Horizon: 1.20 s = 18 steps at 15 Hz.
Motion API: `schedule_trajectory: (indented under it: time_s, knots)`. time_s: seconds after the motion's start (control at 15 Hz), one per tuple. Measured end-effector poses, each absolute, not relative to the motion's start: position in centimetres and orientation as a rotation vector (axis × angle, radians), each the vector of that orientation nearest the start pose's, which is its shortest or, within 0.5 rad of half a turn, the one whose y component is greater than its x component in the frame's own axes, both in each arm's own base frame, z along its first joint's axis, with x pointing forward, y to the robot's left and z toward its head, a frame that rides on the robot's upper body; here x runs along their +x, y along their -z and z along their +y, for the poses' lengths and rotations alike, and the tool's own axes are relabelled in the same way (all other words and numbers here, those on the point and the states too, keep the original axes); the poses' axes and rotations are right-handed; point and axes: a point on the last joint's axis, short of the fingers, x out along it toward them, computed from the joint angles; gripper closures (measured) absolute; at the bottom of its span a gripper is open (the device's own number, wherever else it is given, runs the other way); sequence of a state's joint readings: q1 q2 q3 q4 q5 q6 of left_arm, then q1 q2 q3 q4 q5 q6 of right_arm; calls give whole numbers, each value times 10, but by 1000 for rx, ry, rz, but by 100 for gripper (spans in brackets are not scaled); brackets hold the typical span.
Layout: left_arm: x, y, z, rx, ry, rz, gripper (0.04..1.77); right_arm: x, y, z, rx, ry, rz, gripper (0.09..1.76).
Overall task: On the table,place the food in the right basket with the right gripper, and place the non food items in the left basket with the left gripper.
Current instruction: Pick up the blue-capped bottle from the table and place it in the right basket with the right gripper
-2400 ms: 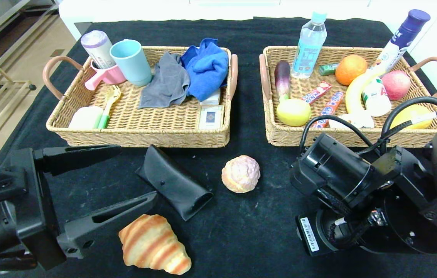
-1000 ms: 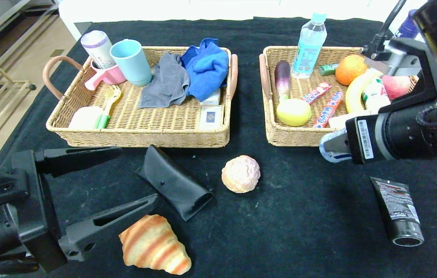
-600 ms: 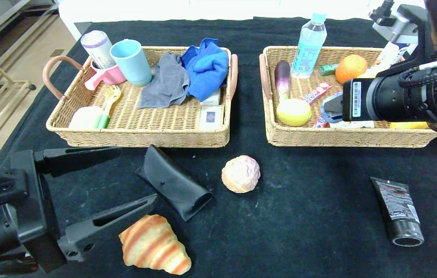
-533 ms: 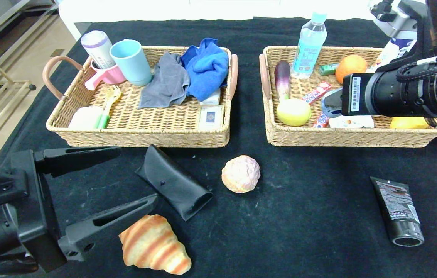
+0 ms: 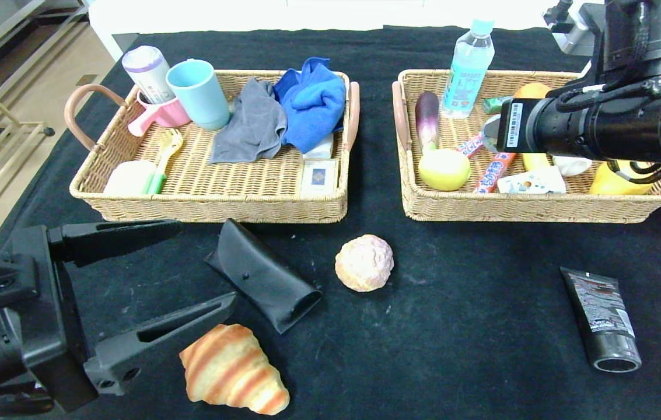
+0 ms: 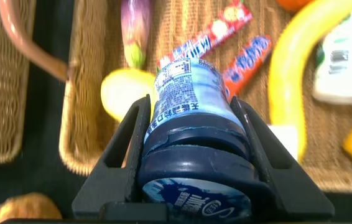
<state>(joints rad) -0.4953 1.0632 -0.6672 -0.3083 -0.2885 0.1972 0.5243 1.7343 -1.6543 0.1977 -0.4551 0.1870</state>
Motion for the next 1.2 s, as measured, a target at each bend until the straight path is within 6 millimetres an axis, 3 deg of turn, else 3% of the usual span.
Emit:
schedule_trajectory:
  time_s: [0.6, 1.07, 1.2]
  knots:
    - [125, -256, -75, 196, 790, 11, 9, 332, -315, 158, 114, -3, 132, 92]
    - [125, -256, -75, 196, 789, 12, 9, 339, -311, 156, 112, 11, 133, 92]
    - [125, -256, -75, 196, 789, 11, 9, 339, -310, 156, 111, 10, 135, 79]
